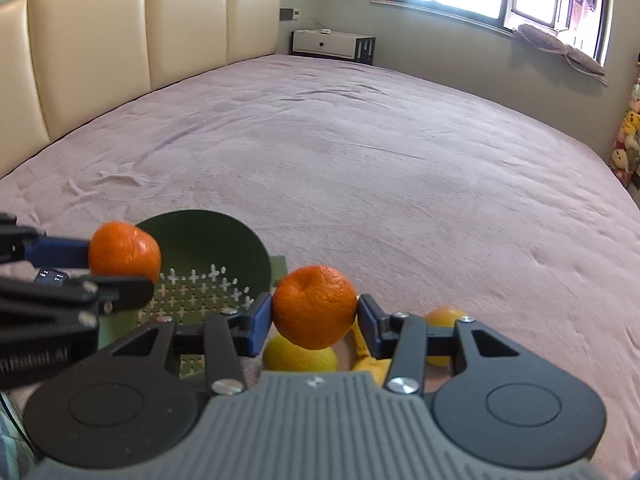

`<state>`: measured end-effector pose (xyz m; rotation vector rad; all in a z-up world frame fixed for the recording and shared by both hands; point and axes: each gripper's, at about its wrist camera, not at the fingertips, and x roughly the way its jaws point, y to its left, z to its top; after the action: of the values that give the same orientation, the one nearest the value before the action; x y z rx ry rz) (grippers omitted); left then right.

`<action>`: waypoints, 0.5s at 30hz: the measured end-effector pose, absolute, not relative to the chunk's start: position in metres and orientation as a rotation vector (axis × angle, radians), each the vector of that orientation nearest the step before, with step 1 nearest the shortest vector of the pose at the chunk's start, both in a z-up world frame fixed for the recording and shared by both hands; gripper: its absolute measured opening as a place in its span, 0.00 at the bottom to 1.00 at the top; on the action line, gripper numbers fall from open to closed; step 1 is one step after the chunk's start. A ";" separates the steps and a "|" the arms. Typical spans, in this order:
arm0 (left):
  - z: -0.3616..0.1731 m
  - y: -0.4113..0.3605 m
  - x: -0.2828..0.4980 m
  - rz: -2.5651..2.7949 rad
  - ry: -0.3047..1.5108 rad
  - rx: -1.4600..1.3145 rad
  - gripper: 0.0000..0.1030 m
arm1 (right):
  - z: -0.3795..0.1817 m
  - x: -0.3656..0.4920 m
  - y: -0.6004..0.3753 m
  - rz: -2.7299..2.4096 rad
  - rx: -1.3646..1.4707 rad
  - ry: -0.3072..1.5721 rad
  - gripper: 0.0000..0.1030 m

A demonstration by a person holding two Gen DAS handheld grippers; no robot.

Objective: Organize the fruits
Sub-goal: 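Carry the mandarins over the green colander and open both tools to drop them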

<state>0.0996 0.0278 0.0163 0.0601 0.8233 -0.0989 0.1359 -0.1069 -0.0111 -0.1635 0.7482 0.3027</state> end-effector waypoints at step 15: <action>-0.015 0.059 0.145 -0.100 0.983 0.079 0.48 | -0.046 0.166 -0.048 0.468 -0.336 0.815 0.43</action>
<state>0.1446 0.0587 -0.0146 0.0789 0.9825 -0.1004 0.1663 -0.0481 -0.0464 -0.3361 0.8153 0.4683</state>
